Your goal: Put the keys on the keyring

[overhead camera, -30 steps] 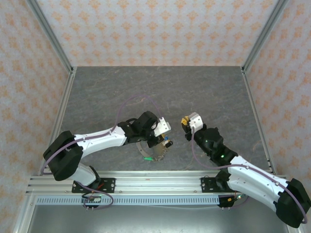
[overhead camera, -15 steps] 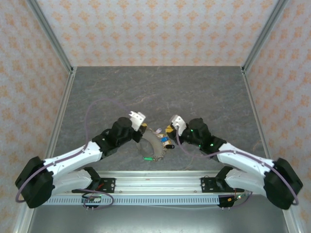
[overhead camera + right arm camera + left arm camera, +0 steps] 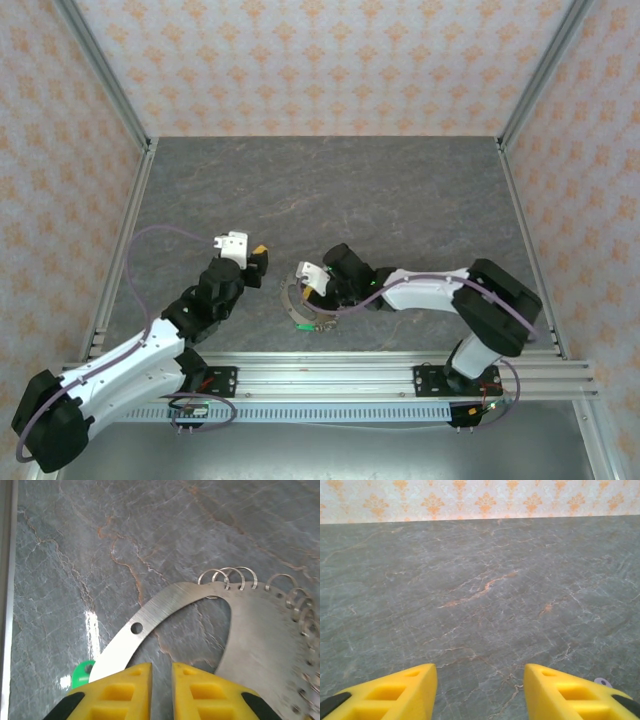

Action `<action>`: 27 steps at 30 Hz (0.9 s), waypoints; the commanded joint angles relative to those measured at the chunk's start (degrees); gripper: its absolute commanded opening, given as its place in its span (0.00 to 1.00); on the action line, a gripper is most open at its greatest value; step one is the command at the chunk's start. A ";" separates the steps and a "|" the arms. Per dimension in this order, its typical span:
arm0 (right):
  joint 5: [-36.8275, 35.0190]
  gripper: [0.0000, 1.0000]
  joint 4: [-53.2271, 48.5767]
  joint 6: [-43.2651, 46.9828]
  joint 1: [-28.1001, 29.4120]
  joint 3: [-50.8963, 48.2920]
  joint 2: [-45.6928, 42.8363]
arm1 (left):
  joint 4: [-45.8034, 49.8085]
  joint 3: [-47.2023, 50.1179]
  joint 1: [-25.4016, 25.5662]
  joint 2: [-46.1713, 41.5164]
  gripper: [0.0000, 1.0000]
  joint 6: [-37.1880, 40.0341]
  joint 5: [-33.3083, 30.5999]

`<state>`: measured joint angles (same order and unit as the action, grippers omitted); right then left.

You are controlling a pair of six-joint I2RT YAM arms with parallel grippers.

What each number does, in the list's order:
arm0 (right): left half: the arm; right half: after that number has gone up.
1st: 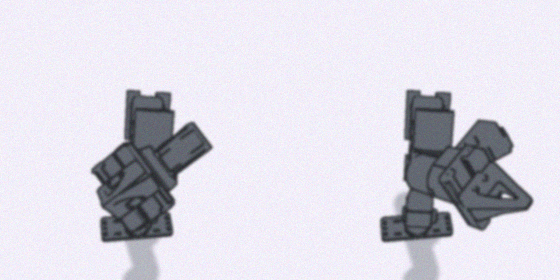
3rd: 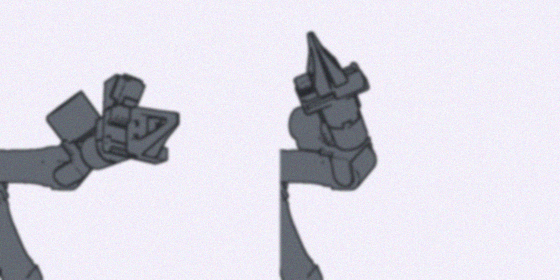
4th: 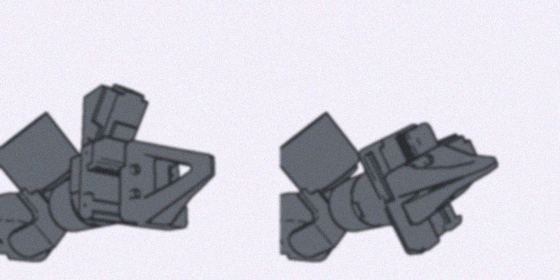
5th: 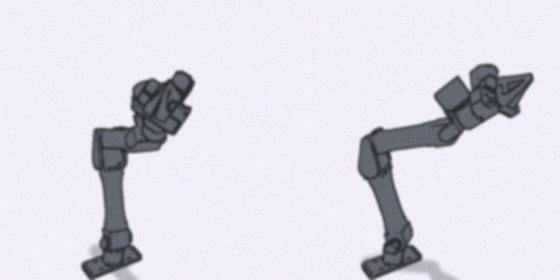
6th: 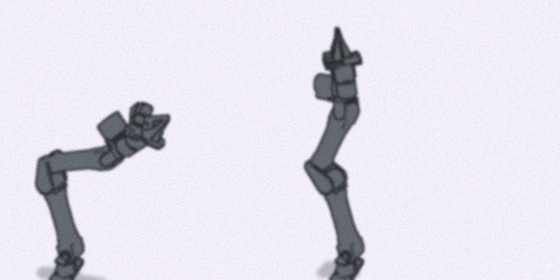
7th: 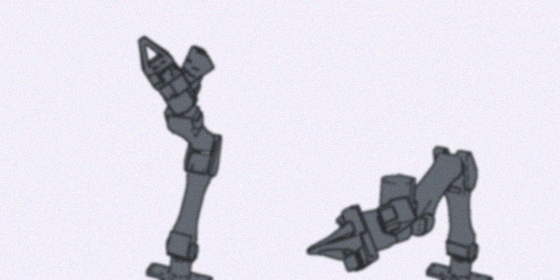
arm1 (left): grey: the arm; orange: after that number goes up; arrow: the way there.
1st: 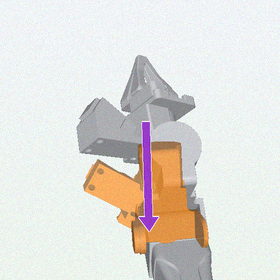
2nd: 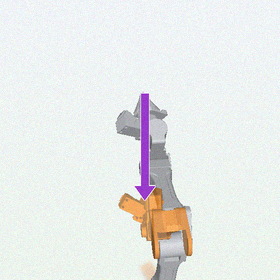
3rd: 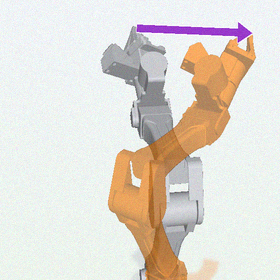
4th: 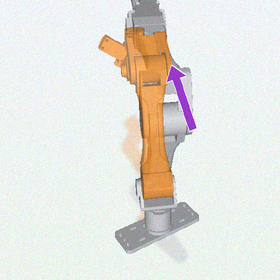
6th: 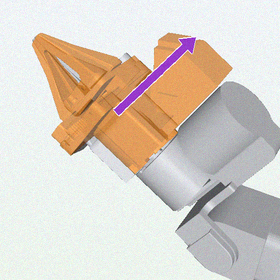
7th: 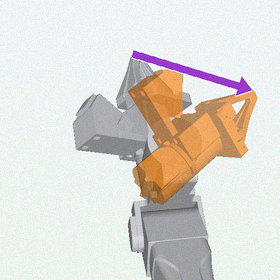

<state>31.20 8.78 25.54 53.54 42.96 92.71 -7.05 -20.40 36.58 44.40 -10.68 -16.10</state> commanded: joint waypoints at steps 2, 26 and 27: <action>-0.92 0.16 1.82 0.52 0.33 3.47 4.35 | -0.32 0.12 -0.54 -1.83 0.53 -1.65 -3.96; -26.07 0.14 13.32 -18.16 -2.11 11.08 11.30 | 6.87 -4.82 -0.58 -0.68 0.80 -4.06 -3.41; -26.92 0.16 14.66 -17.89 -2.44 9.62 8.89 | 7.04 -5.27 -0.54 -0.02 0.80 -4.32 -3.33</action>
<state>7.29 18.06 10.13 51.88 54.65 108.42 -2.37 -23.07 36.58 43.31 -13.52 -18.61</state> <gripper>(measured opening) 0.148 0.799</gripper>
